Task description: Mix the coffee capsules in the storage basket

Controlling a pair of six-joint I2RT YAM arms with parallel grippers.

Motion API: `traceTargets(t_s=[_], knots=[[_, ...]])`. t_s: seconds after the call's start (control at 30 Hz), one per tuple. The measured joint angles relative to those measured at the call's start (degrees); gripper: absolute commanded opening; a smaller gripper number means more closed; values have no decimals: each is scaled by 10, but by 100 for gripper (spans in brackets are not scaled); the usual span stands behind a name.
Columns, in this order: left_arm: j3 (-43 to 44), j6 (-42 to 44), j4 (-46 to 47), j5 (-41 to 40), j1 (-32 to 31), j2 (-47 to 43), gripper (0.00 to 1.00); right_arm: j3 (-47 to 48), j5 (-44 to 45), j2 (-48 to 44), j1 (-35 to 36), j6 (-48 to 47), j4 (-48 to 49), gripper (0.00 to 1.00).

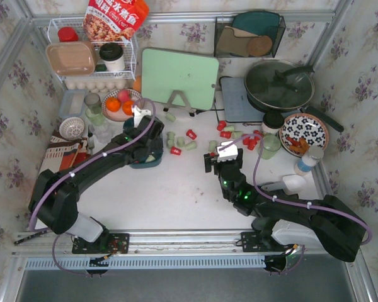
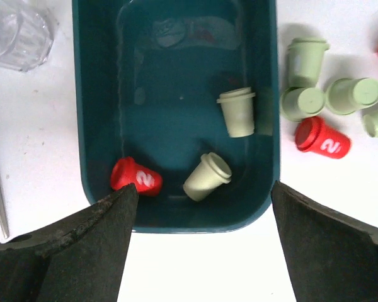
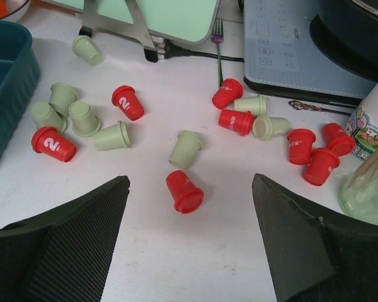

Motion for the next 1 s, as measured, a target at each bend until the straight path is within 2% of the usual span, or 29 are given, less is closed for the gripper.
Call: traceTargets(t_s=[0.17,0.33,0.53,0.77,1.0], knots=[[29,31,23,28,-19,22,80,0,0,-1,0,0,0,86],[126,59,23,67,-64,112,79,0,0,-1,0,0,0,86],[210,59,1,71,-92,205,78,0,0,-2,0,0,-1,86],[256,59,-37,66,-91,279,78,0,0,-6,0,0,-4,86],[265,57,-57,67,-83,331,78,0,0,-7,0,0,-6,86]])
